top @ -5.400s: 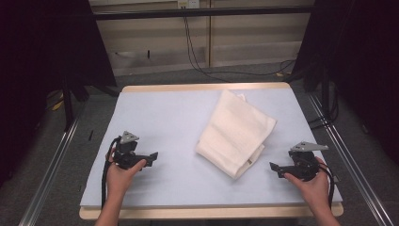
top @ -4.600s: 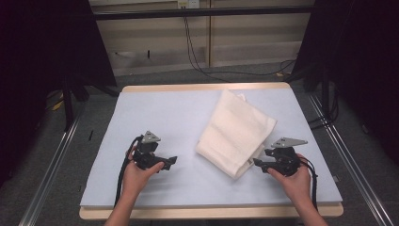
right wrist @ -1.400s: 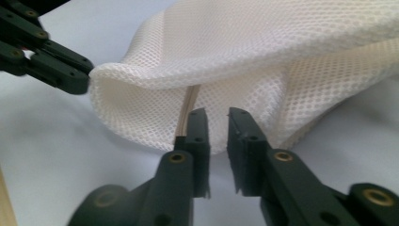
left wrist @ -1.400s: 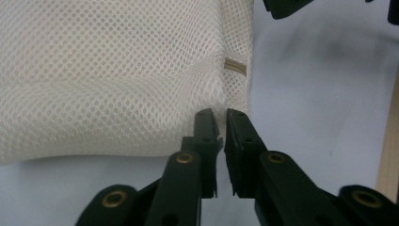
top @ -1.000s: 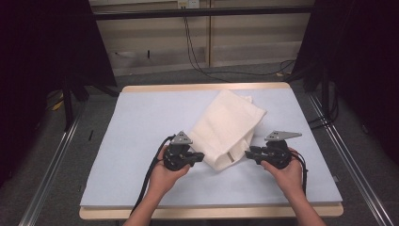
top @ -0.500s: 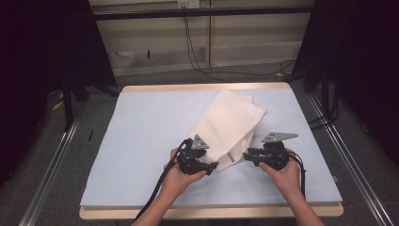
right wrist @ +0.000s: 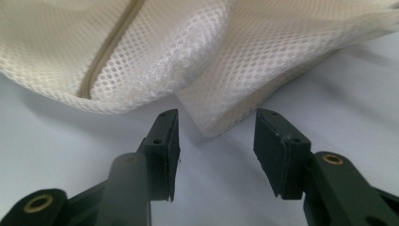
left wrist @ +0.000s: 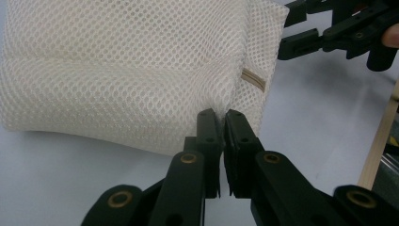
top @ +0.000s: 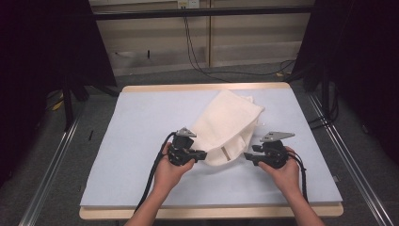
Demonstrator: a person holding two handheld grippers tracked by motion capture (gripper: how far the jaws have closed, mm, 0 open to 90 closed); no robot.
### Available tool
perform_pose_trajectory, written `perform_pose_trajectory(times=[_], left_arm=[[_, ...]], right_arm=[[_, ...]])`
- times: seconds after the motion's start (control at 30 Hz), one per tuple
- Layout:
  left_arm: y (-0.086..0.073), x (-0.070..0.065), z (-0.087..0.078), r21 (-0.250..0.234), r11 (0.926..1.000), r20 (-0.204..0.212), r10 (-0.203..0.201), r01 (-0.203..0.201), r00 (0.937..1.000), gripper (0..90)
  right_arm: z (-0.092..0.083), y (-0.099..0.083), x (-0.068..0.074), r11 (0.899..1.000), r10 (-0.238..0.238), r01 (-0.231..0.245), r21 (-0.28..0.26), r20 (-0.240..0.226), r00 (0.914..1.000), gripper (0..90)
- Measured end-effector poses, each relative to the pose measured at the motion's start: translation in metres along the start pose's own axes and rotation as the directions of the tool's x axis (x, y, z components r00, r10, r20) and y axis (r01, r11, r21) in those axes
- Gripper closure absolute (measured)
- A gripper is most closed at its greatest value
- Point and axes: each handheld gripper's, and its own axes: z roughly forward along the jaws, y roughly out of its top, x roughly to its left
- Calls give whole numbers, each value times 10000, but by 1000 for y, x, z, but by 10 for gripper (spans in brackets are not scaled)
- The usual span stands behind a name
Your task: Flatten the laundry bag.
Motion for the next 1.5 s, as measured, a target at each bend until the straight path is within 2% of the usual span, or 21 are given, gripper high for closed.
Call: perform_pose_trajectory(times=[0.03, 0.1, 0.13, 0.17, 0.2, 0.27, 0.37, 0.43, 0.5, 0.57, 0.67, 0.8, 0.87, 0.9, 1.07, 1.13, 1.17, 1.27, 1.3, 1.37, 1.5], left_arm=[[1, 0, 0, 10, 10000, -59, 27, -27, 10000, 857], [2, 1, 0, -19, 10000, -106, -15, 15, 9999, 857], [3, 2, -1, -6, 10000, -164, -13, 13, 9999, 858], [4, 3, -2, -38, 10000, -213, -52, 52, 9998, 858], [4, 4, -4, 17, 10000, -261, 14, -14, 9997, 858], [6, 5, -8, -144, 9999, -399, -60, 55, 9992, 858], [7, 11, -15, -405, 9991, -636, -145, 119, 9979, 858], [9, 16, -22, -355, 9994, -852, -41, 11, 9964, 858], [11, 20, -26, -578, 9982, -887, -178, 127, 9959, 859], [13, 23, -31, -573, 9984, -1185, -45, -23, 9929, 859], [16, 31, -38, -660, 9978, -1319, -166, 79, 9911, 860], [17, 37, -42, -963, 9946, -1681, -549, 390, 9842, 861], [17, 43, -44, -951, 9943, -1839, -642, 472, 9808, 863], [17, 46, -46, -909, 9946, -1783, -656, 500, 9818, 865], [18, 62, -56, -974, 9930, -2210, -871, 668, 9714, 868], [17, 70, -58, -1094, 9903, -2291, -1095, 862, 9672, 869], [17, 73, -58, -1425, 9820, -2374, -1556, 1241, 9589, 869], [17, 86, -64, -1330, 9829, -2586, -1582, 1271, 9529, 870], [17, 91, -66, -1406, 9804, -2640, -1712, 1377, 9492, 870], [18, 97, -69, -1390, 9804, -2872, -1751, 1399, 9417, 873], [18, 105, -74, -1446, 9783, -3042, -1870, 1487, 9341, 885]], right_arm=[[5, 1, 2, 9998, -47, 47, 190, 8, 10000, 546], [9, 2, 3, 9997, -195, 196, 176, -42, 9998, 582], [11, 4, 5, 9995, -262, 263, 148, -91, 9996, 661], [12, 5, 6, 9991, -371, 369, 186, 96, 9993, 715], [13, 7, 6, 9990, -397, 398, 189, -72, 9992, 816], [11, 8, 6, 9987, -443, 447, 261, -172, 9989, 855], [6, 9, 6, 9981, -610, 613, 92, -224, 9979, 859], [2, 9, 5, 9976, -685, 687, 39, -277, 9973, 859], [-1, 8, 5, 9980, -639, 638, -30, -328, 9974, 858], [-2, 7, 4, 9984, -568, 567, -44, -342, 9978, 859], [-4, 7, 3, 9985, -542, 540, -41, -344, 9979, 862], [-5, 7, 1, 9987, -504, 503, -24, -359, 9981, 863], [-7, 7, 0, 9986, -533, 532, -56, -319, 9981, 863], [-7, 6, -1, 9984, -568, 567, -44, -273, 9980, 862], [-6, 4, -3, 9993, -377, 379, 40, -359, 9986, 862], [-6, 3, -5, 9992, -396, 398, 39, -308, 9987, 862], [-6, 3, -5, 9992, -390, 390, 14, -332, 9987, 862], [-6, 3, -6, 9994, -331, 332, 9, -307, 9990, 862], [-6, 3, -7, 9995, -317, 317, -17, -298, 9991, 861], [-6, 3, -7, 9994, -340, 339, -21, -261, 9991, 861], [-5, 2, -8, 9992, -403, 402, -34, -232, 9989, 860]])
